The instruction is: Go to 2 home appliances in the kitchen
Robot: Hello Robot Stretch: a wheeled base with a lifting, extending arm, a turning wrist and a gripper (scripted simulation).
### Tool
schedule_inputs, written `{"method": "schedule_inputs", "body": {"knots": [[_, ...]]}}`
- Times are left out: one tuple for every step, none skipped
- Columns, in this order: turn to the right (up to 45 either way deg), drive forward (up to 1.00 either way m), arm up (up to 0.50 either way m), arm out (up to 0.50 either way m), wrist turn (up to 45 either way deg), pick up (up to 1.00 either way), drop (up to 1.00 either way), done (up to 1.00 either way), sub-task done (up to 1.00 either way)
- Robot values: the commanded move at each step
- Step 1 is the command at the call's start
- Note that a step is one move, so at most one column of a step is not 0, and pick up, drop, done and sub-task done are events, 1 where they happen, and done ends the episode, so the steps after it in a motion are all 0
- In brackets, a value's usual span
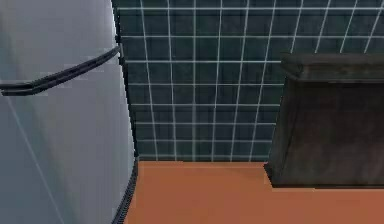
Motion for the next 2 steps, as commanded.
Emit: {"method": "schedule_inputs", "body": {"knots": [[-39.0, 0.00, 0.00, 0.00, 0.0, 0.00, 0.00, 0.00, 0.00], [0.0, 0.05, 0.00, 0.00, 0.0, 0.00, 0.00, 0.00, 0.00]]}}
